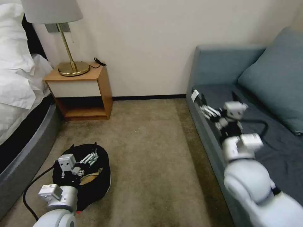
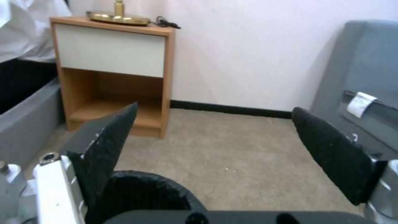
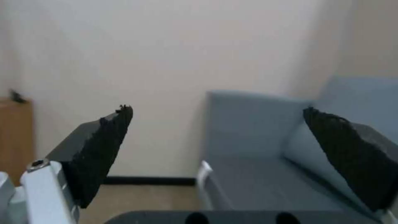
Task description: Pick up the trash bin, then pick up the garbage on the floor and place it into the trash bin.
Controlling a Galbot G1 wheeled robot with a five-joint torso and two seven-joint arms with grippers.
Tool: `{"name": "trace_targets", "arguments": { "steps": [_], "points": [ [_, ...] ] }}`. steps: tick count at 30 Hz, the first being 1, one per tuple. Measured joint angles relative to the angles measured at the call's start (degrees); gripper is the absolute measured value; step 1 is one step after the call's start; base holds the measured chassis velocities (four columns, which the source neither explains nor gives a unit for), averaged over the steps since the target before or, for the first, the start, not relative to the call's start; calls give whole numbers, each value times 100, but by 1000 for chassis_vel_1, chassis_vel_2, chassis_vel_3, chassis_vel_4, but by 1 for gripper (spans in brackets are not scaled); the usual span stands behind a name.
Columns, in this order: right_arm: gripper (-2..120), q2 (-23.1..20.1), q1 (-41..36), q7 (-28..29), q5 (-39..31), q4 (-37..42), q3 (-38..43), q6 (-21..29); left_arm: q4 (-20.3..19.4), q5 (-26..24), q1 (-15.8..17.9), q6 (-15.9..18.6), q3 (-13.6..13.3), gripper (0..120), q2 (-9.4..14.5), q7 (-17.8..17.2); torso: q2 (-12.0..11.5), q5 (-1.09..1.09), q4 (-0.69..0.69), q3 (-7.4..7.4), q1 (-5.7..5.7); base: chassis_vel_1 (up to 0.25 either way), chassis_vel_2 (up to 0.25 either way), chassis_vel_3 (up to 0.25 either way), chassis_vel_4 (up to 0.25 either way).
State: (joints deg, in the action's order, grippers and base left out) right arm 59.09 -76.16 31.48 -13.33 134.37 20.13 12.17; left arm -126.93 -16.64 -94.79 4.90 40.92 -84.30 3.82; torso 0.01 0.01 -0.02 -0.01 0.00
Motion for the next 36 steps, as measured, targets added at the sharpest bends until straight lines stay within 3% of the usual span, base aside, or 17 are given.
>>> {"name": "trace_targets", "arguments": {
  "steps": [1,5,16,26,36],
  "points": [
    [100,0,0,0,0,0,0,0,0,0,0,0,0,100,0,0,0,0,0,0,0,0,0,0,0],
    [100,765,-696,-168,576,270,139,5,-69,164,-77,-60,-117,100,20,1,0,-2,2,0,0,0,0,0,0],
    [100,1363,-1003,-201,891,289,9,-30,-127,275,-125,-82,-318,100,39,-17,0,-2,3,1,0,0,0,0,0],
    [100,1517,-1248,-368,992,75,-210,-365,-276,515,-232,-206,-422,100,-48,-223,0,0,3,1,0,0,0,0,0],
    [100,1518,-1241,-370,993,42,-238,-380,-277,540,-246,-217,-406,100,-59,-245,-1,-1,2,1,0,0,0,0,0]
  ]
}}
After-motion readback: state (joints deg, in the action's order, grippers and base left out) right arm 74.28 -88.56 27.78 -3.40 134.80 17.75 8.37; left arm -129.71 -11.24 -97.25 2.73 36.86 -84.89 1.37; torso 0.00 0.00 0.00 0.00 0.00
